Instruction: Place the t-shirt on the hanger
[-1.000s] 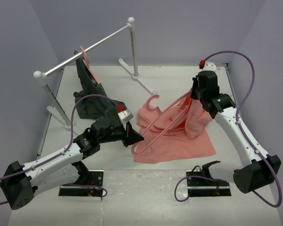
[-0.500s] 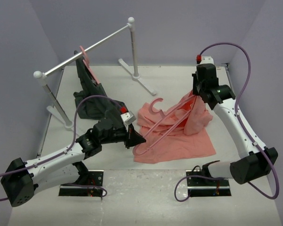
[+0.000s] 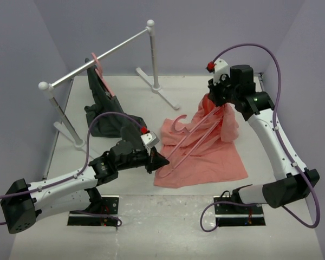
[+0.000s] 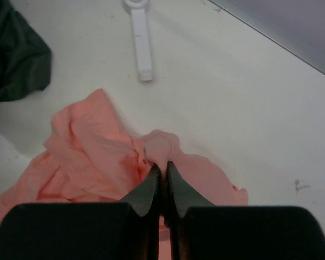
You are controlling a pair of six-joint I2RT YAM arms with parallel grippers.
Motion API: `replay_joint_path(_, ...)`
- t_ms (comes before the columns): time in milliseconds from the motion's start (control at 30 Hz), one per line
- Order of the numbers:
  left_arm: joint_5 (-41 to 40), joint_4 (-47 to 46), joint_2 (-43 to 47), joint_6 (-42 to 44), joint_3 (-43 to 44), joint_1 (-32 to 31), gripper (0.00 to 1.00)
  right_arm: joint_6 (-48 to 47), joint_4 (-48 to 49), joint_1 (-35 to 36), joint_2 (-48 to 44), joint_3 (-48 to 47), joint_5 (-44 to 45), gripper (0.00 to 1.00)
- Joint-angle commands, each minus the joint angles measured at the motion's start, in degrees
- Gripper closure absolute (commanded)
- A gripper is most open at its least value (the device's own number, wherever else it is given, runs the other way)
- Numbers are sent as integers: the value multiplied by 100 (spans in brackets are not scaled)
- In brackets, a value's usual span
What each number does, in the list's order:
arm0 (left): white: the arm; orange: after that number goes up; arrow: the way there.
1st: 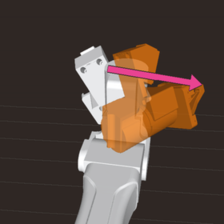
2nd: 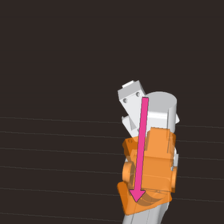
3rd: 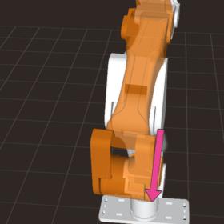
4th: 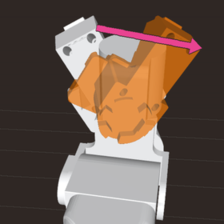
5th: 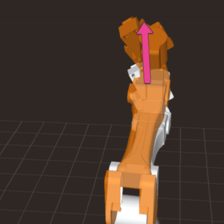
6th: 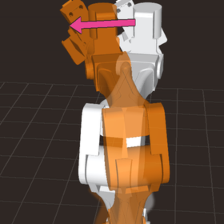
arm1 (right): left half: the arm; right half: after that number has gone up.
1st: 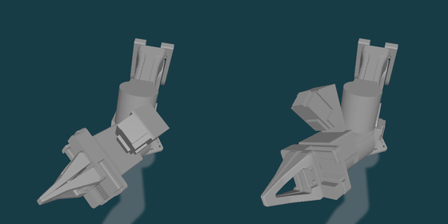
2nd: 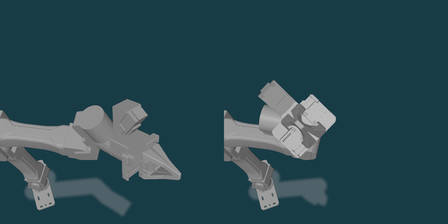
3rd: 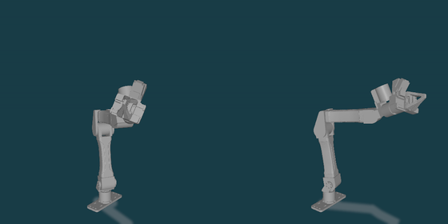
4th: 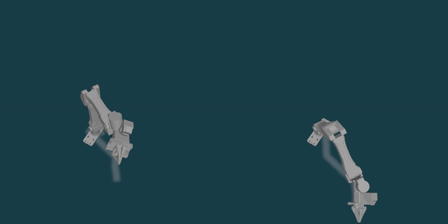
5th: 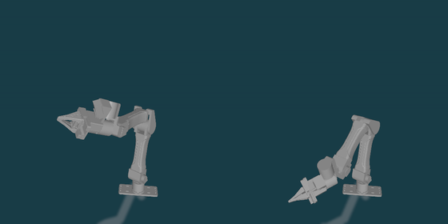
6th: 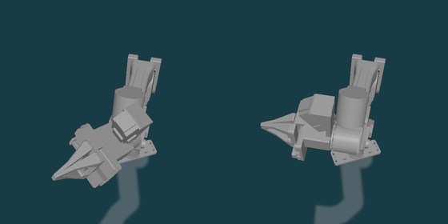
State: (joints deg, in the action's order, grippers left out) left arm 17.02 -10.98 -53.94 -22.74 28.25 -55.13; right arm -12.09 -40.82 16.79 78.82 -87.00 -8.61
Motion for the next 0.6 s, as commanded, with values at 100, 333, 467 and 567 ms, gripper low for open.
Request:
replay_joint_path(100, -1428, 157, 94, 191, 355, -86, 100, -443, -497, 149, -437, 244, -1687, 100)
replay_joint_path(333, -1403, 747, 114, 322, 521, -86, 100, -99, 28, 123, -875, 488, 199, 100)
replay_joint_path(467, -1341, 508, 350, 265, 269, -86, 100, 20, -117, 123, -674, 225, -171, 95)
replay_joint_path(567, -1132, 291, 475, 322, 225, -86, 100, 90, -95, 123, -550, 210, -161, 94)
